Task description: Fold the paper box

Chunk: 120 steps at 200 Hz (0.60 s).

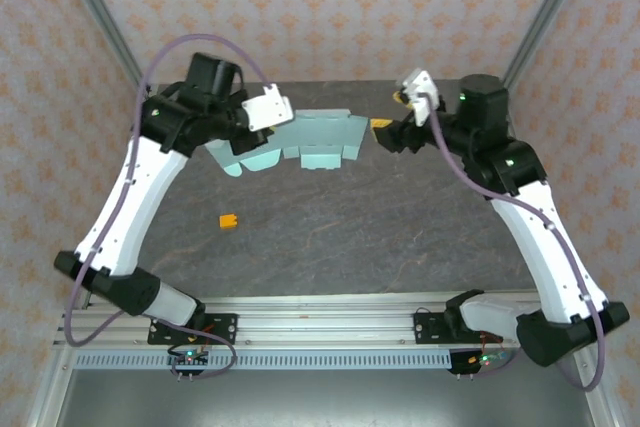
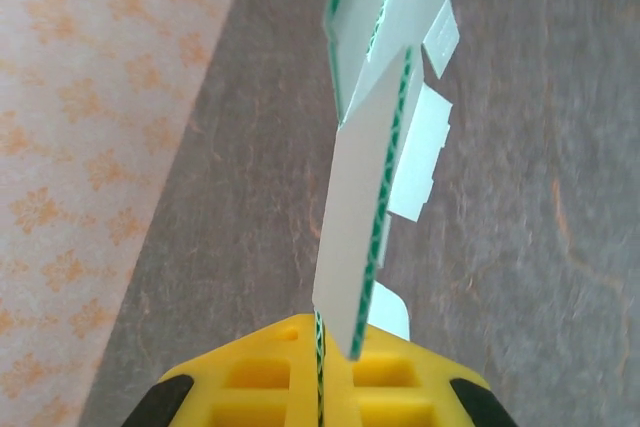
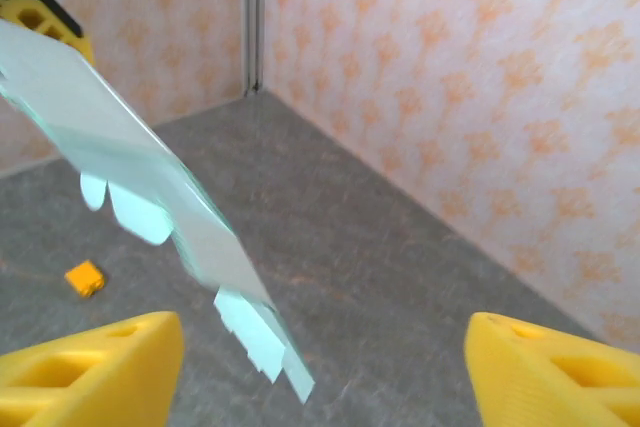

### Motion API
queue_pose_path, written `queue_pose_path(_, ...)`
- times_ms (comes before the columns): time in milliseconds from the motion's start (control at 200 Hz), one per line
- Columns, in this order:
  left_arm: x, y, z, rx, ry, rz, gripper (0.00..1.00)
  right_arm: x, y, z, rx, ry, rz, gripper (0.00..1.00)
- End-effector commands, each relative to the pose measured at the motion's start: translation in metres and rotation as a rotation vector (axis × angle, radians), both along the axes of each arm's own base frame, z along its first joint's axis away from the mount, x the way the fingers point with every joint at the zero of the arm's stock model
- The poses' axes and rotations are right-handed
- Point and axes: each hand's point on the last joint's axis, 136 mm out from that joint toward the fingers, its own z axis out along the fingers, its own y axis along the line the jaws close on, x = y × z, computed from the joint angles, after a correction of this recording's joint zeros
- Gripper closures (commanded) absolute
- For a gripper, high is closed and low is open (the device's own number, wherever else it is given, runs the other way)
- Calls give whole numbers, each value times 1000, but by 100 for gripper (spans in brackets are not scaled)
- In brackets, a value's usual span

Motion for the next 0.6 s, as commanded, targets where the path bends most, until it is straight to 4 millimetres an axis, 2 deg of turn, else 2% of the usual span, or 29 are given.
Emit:
queue_pose_path(0, -6, -20, 25, -272, 45, -35, 100, -1, 11, -1, 164, 60, 104, 19)
queue_pose_path(155, -21, -31, 22, -406, 155, -83, 100, 5, 22, -16, 186, 33, 176, 20)
queue_pose_path(255, -26, -36, 23, -486, 227, -114, 100, 7, 25, -20, 177, 11, 214, 23)
queue_pose_path(275, -27, -37, 24, -501, 240, -121, 100, 13, 27, -27, 175, 27, 219, 23)
queue_pose_path(360, -29, -40, 23, -528, 274, -140, 100, 14, 28, -34, 156, 20, 240, 25)
queue_pose_path(596, -26, -42, 18, -544, 304, -139, 100, -5, 33, -40, 152, 51, 377, 43)
